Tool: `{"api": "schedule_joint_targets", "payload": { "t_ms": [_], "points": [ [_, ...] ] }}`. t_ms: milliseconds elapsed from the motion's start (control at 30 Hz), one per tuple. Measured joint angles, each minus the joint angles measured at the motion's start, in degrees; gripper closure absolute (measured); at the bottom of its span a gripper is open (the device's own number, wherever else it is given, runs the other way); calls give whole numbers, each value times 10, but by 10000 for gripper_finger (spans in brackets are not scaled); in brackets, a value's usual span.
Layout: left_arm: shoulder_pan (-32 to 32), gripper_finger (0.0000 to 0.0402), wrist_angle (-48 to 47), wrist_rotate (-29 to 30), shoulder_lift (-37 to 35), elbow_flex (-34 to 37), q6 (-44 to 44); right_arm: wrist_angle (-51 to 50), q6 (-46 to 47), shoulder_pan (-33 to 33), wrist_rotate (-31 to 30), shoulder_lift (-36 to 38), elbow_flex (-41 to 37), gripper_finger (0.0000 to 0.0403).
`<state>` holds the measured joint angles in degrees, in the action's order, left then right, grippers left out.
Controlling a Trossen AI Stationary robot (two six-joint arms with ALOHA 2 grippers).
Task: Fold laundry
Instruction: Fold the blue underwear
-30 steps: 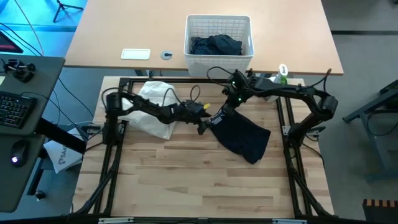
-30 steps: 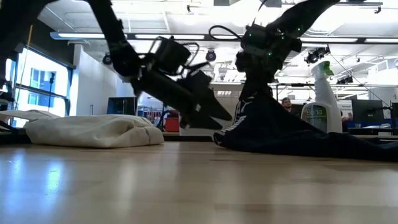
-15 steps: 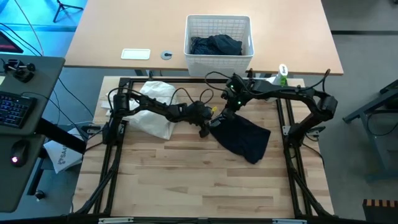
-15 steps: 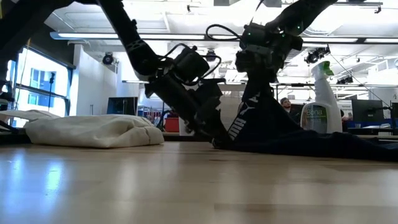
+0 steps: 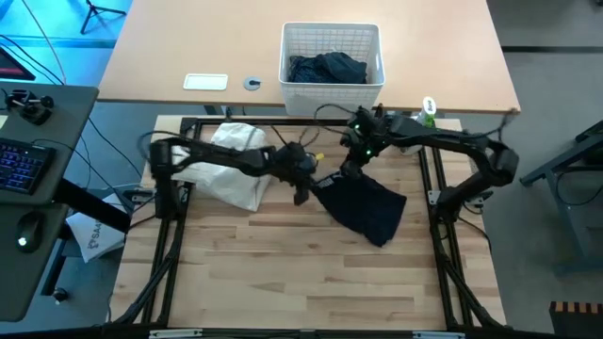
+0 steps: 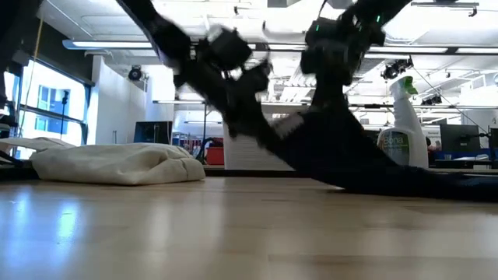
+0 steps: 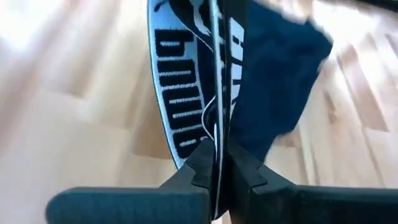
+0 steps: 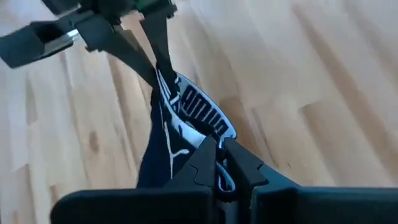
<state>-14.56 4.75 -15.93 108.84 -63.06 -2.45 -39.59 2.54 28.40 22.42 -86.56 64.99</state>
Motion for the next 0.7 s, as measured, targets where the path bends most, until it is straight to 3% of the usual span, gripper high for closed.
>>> {"api": "schedule_joint_targets", "payload": {
  "t_ms": [67,200,400,567,700],
  "points": [
    [-6,397,-57,17,-51,-9,29,-22,-6,-1,-28,30,25,398],
    [-25,399,-149,74,-142,-57,117,-31,-61,-2,-151,86,91,398],
    [-60,401,-216,144,-205,-175,253,3,-203,-1,-281,111,199,398],
    [-68,401,-277,151,-210,-230,317,2,-212,0,-255,112,225,398],
    [-53,401,-371,148,-178,-220,287,29,-157,-21,-197,112,119,400]
  ]
}}
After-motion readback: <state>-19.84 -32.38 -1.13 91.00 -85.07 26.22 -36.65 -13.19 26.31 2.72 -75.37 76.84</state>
